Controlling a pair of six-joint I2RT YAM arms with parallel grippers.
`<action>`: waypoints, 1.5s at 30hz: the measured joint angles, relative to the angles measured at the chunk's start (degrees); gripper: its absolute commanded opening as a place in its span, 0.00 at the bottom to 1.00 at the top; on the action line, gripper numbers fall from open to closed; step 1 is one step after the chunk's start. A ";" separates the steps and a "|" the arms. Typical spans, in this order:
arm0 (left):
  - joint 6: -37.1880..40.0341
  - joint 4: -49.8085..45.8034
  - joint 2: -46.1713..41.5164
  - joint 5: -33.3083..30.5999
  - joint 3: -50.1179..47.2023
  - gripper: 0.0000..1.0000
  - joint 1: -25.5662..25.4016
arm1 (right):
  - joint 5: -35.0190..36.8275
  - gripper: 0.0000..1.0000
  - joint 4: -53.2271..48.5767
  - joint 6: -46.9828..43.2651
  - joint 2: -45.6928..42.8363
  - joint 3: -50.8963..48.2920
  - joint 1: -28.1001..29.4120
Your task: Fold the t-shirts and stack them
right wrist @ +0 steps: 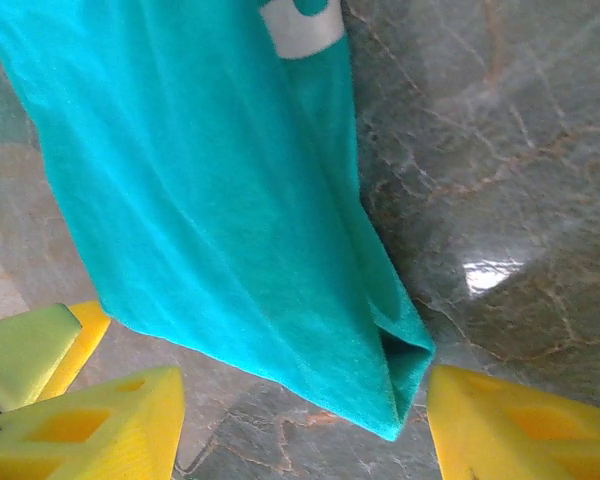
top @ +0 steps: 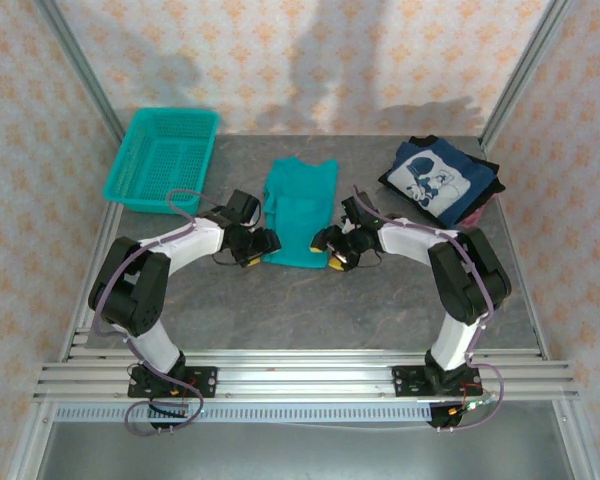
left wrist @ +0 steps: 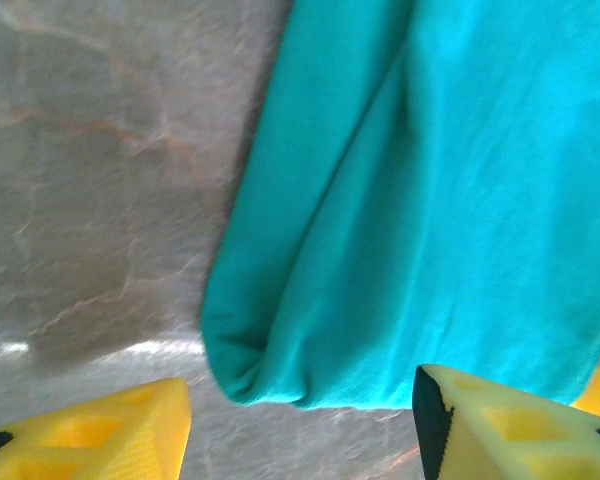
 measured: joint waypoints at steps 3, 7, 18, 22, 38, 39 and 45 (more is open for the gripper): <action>-0.70 2.82 1.07 0.37 0.00 0.59 0.00 | -0.02 0.63 0.83 0.74 0.04 0.00 0.17; -1.07 3.96 4.11 0.59 0.02 0.58 0.00 | -0.17 0.63 1.49 1.36 0.50 0.02 0.63; -2.21 4.94 6.58 1.49 1.36 0.35 -0.24 | -0.35 0.51 1.49 2.19 3.74 1.16 0.92; -1.84 5.11 8.61 1.57 2.93 0.13 -0.90 | 0.02 0.22 1.44 2.29 6.05 2.86 1.07; 0.20 -0.24 1.29 -1.62 -2.75 0.00 -7.13 | 1.95 0.00 -5.18 1.68 -2.10 -0.87 2.78; -0.28 -0.57 -0.15 -1.88 -3.96 0.00 -8.11 | 2.16 0.00 -5.64 1.86 -3.74 -1.88 3.34; -3.65 -4.94 -10.51 -3.72 -8.63 0.00 -12.61 | 3.69 0.00 -8.20 4.55 -12.79 -7.78 9.22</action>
